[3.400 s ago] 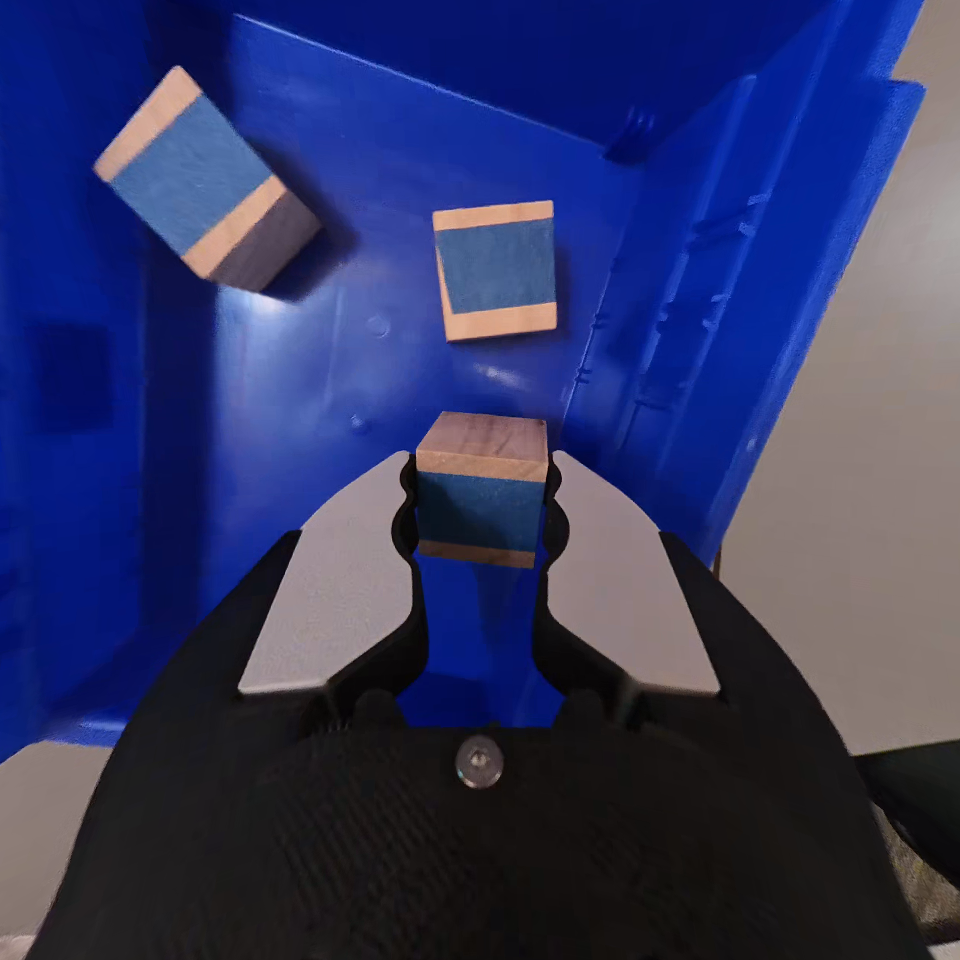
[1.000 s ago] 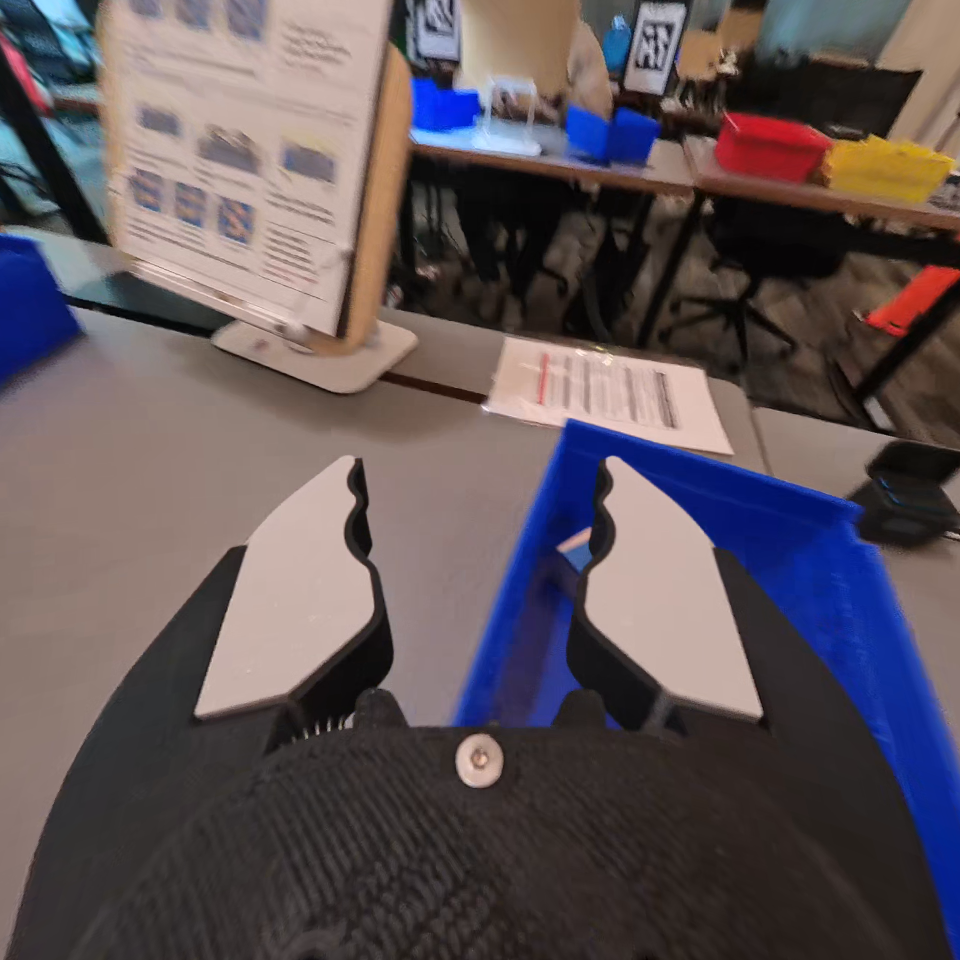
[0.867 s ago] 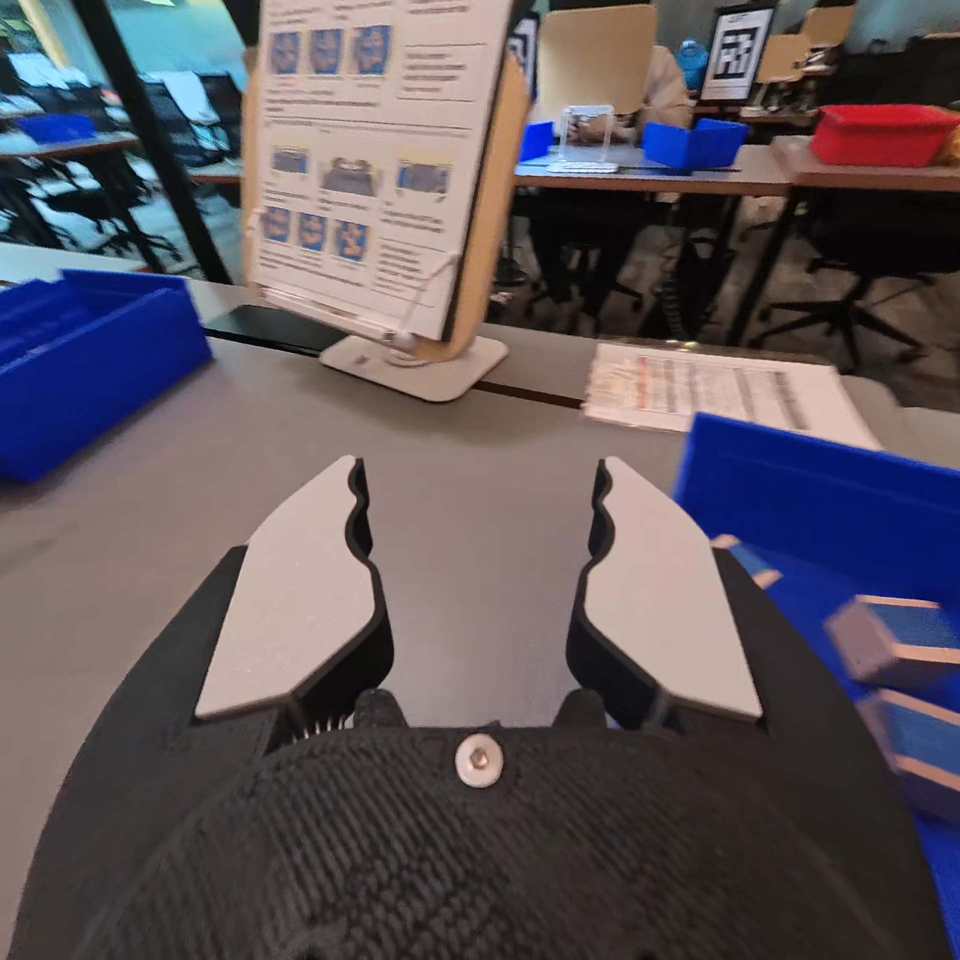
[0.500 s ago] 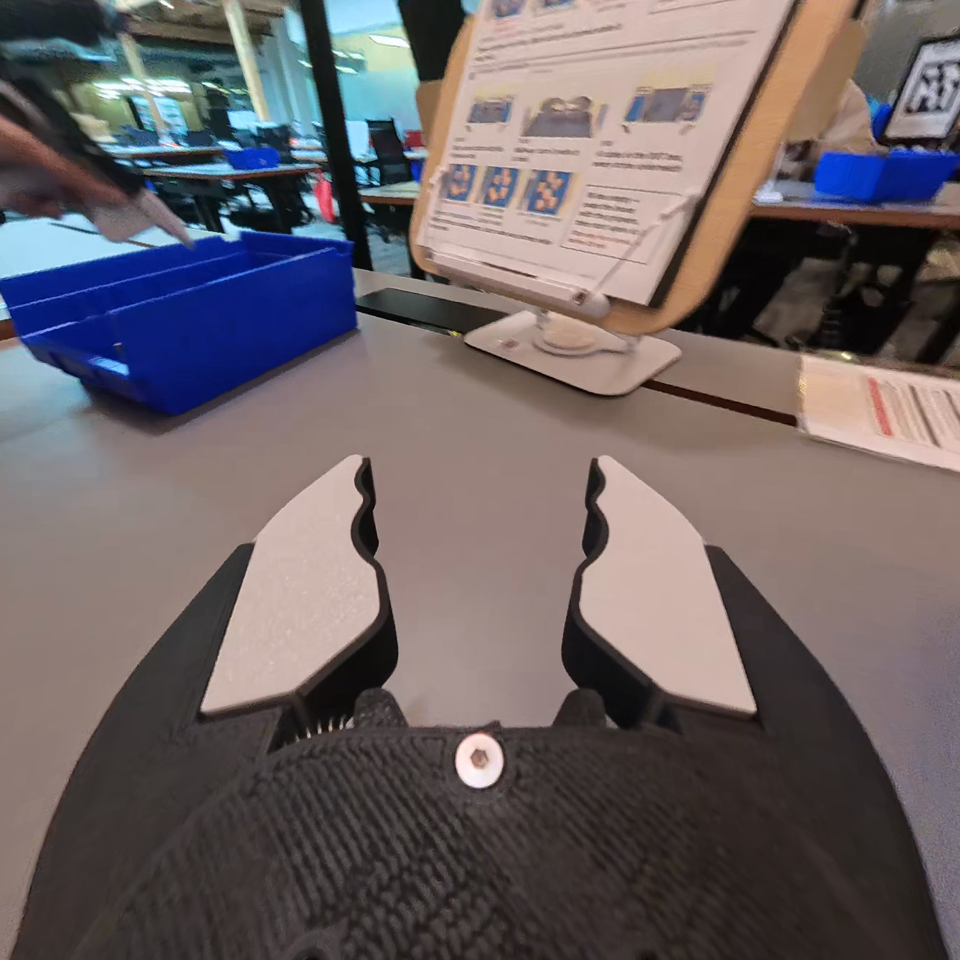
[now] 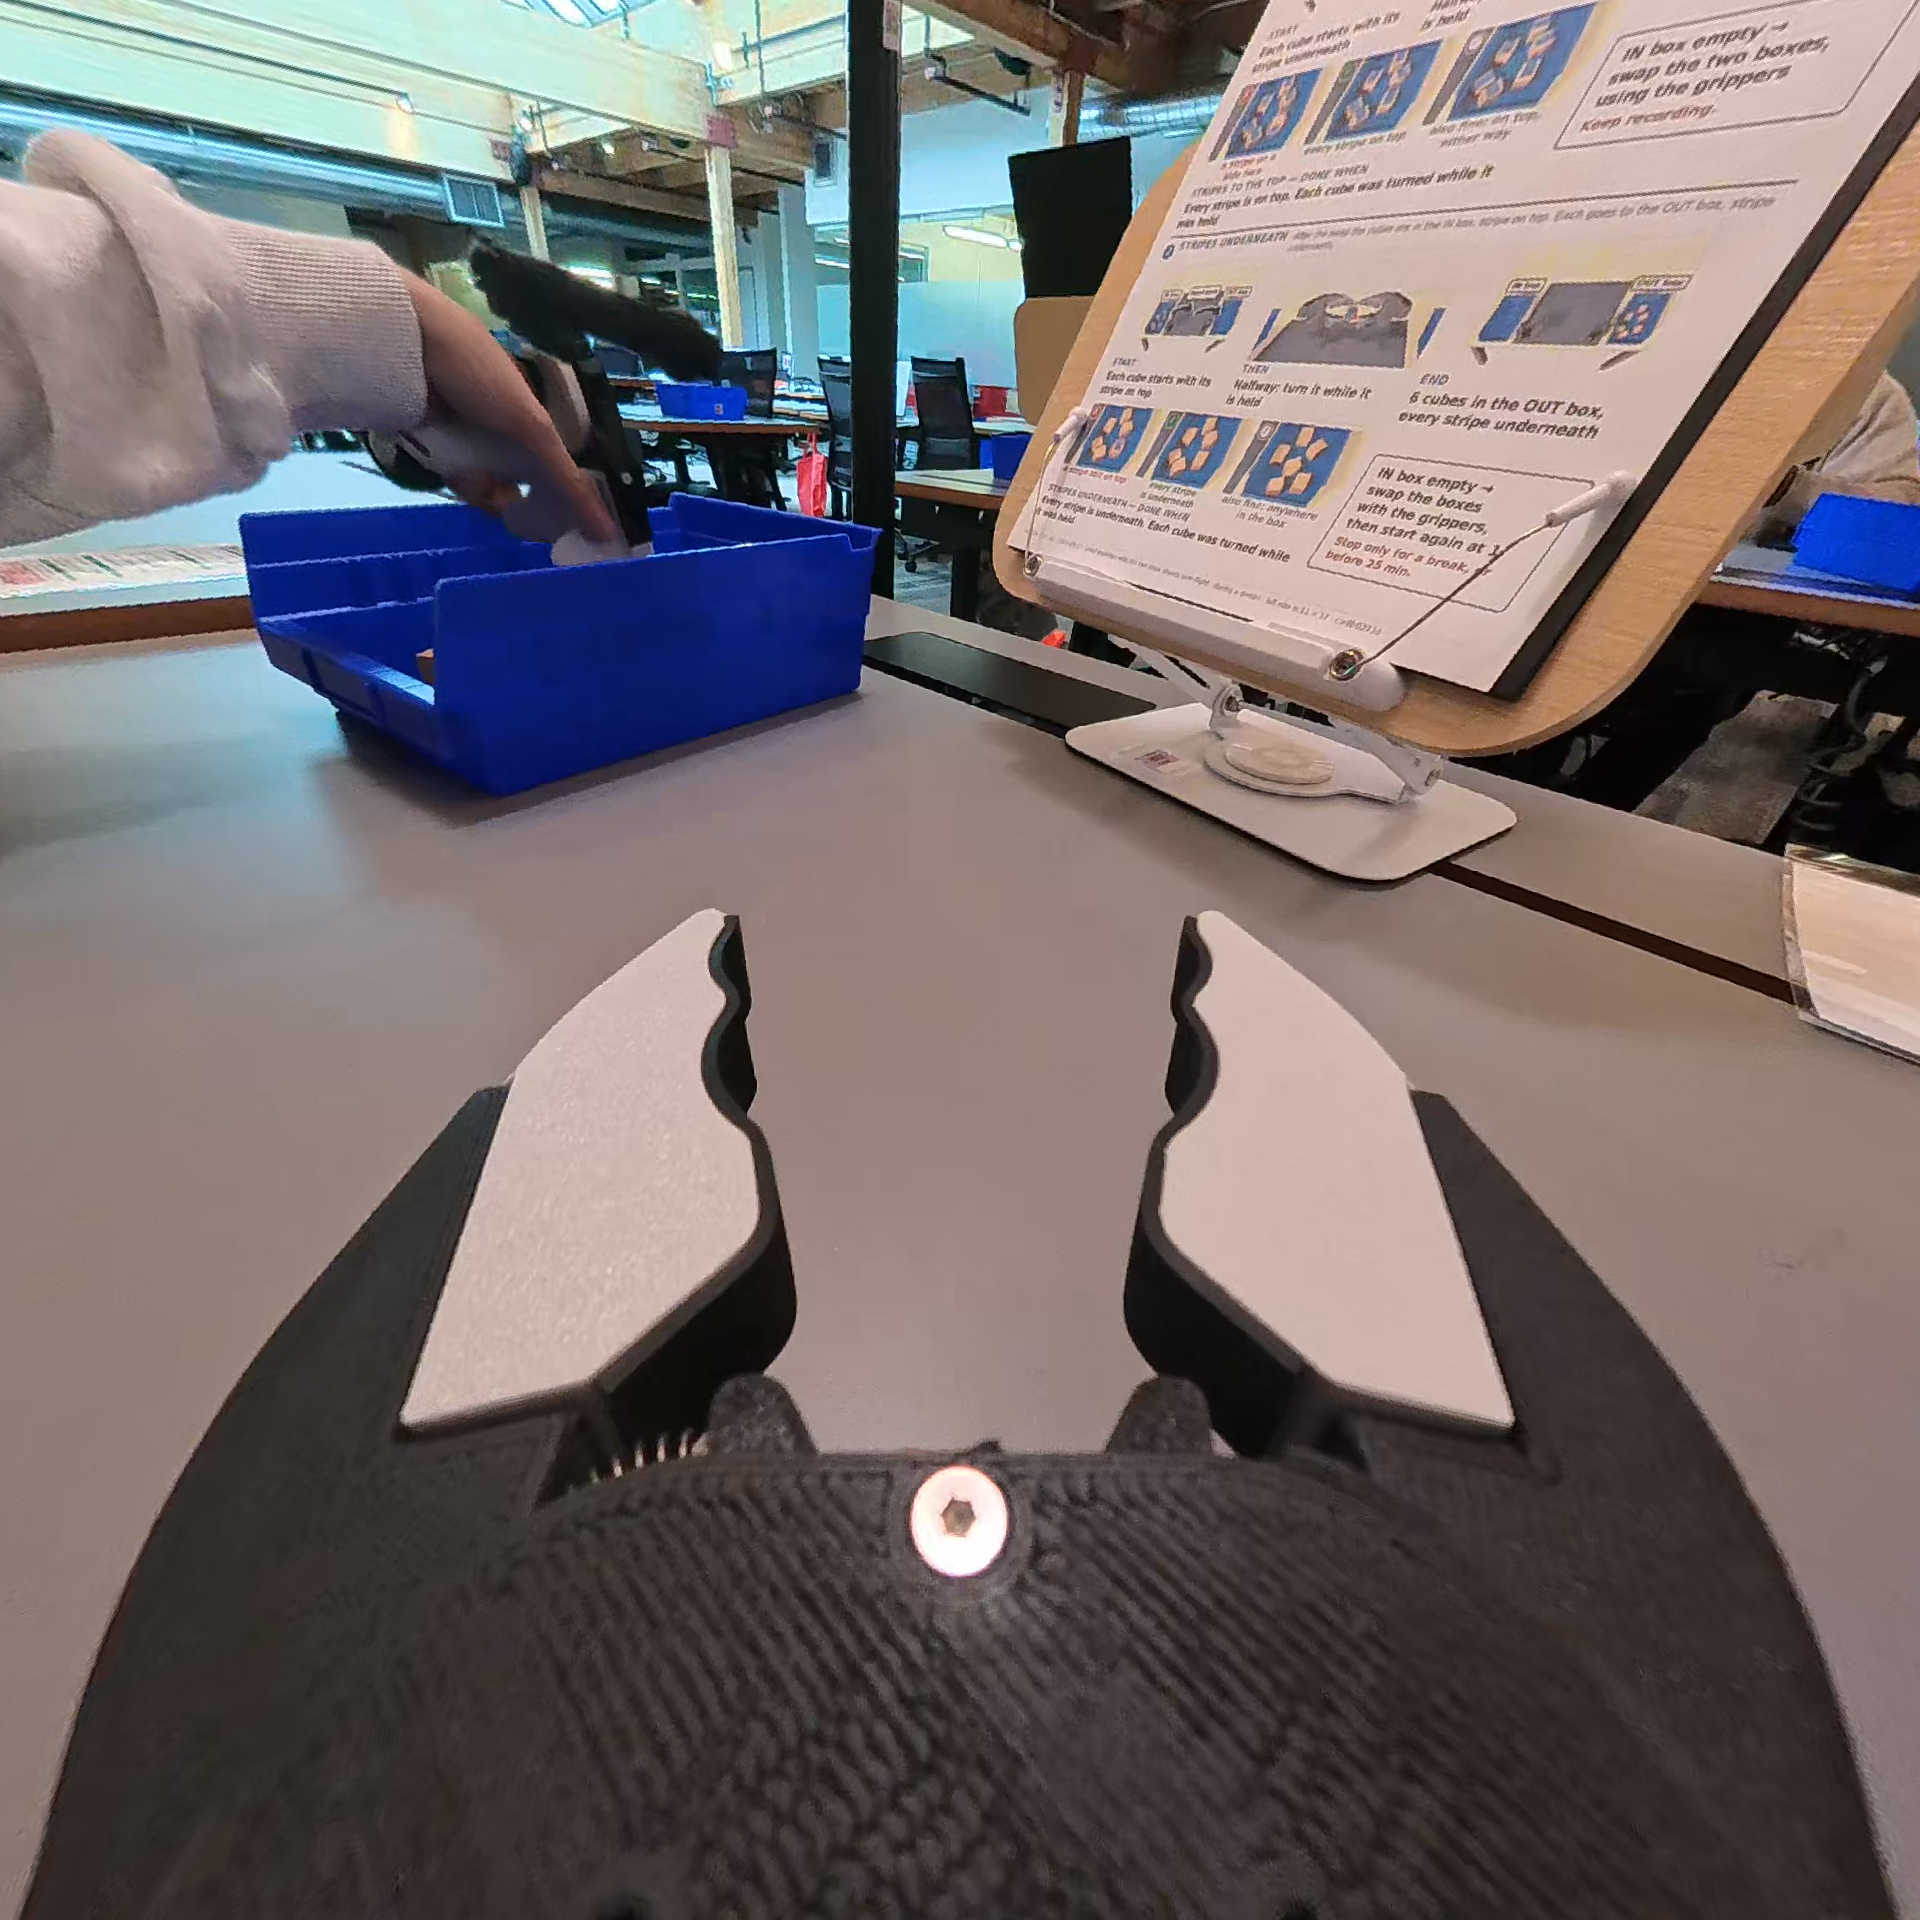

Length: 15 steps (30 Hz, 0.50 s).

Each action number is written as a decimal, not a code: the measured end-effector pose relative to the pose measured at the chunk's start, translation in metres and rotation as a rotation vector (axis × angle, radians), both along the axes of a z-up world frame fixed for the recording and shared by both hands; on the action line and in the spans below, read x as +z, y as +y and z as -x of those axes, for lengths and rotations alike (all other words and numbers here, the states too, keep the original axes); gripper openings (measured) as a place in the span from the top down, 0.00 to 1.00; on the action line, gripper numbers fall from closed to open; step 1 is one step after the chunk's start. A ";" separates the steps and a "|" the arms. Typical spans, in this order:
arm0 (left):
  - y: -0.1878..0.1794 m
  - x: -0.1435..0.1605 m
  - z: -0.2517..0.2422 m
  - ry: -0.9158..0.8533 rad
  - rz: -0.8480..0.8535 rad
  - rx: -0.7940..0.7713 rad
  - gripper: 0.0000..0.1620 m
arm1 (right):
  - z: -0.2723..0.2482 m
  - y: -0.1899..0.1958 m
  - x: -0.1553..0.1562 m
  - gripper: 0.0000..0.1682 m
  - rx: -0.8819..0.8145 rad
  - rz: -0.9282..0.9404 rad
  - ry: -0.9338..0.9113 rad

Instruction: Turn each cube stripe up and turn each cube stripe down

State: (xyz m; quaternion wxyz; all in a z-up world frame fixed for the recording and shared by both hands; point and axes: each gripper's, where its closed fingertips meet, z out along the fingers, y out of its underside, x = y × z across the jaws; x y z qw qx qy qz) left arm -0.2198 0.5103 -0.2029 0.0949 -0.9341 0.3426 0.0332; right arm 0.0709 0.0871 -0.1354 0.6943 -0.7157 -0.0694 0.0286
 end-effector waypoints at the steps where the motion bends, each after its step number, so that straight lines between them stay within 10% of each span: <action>1: 0.001 -0.002 0.000 0.006 0.002 0.004 0.56 | 0.001 0.000 0.000 0.53 0.004 0.003 -0.003; 15: 0.004 -0.020 0.006 0.065 -0.041 0.003 0.72 | 0.003 0.001 -0.002 0.53 0.004 0.016 -0.023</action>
